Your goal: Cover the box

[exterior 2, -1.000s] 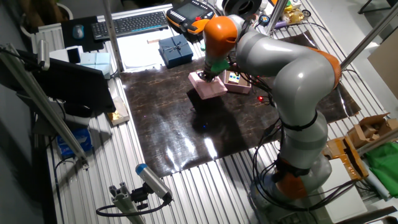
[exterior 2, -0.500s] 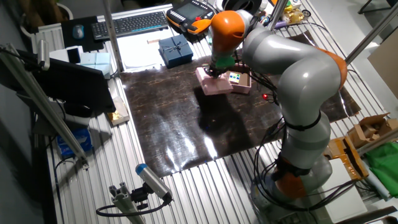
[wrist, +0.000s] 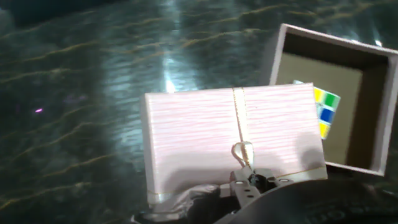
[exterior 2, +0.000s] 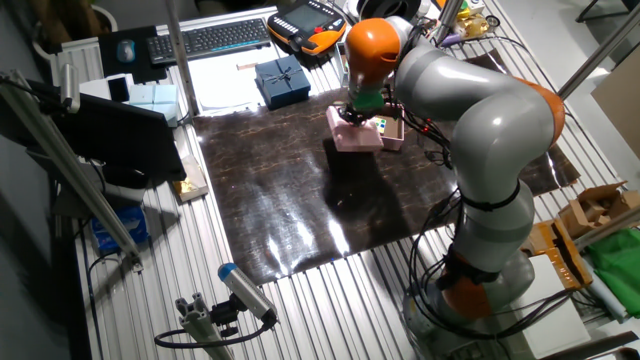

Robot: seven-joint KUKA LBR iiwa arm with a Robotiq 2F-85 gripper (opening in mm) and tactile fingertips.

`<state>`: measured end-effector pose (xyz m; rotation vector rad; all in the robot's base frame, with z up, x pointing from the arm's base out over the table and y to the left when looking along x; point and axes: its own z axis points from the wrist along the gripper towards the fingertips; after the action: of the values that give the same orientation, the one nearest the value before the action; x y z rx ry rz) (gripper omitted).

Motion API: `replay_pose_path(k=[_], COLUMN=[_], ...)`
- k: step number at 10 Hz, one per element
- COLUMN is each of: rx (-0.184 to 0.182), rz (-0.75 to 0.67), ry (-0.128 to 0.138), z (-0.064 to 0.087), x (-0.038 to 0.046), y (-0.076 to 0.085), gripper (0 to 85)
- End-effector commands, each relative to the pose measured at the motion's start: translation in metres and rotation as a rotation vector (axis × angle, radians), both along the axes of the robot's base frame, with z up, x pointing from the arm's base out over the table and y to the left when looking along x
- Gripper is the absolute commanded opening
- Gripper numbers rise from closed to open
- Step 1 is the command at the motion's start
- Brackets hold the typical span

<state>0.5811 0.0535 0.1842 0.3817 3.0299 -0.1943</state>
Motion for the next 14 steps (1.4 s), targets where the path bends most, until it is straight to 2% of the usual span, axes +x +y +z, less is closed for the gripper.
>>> replay_pose_path(k=[1,3,5,7,10,12,13,14], rx=[-0.006,-0.013,0.005,0.028,0.028,0.062,0.077,0.071], rz=[-0.025,-0.081,-0.124,-0.155,-0.172,-0.191,-0.204,-0.213], ry=[-0.002,0.01,0.028,0.047,0.049,0.051,0.059,0.072], z=[0.0,-0.002,-0.003,-0.004,-0.006,-0.006,-0.006,-0.006], x=[-0.0025,-0.0094,-0.0129,-0.0126,-0.0113,-0.0113,-0.0113,-0.0113], y=[-0.003,-0.011,-0.015,-0.015,-0.017,-0.017,-0.017,-0.017], gripper=[0.7,0.7,0.7,0.7,0.7,0.7,0.7,0.7])
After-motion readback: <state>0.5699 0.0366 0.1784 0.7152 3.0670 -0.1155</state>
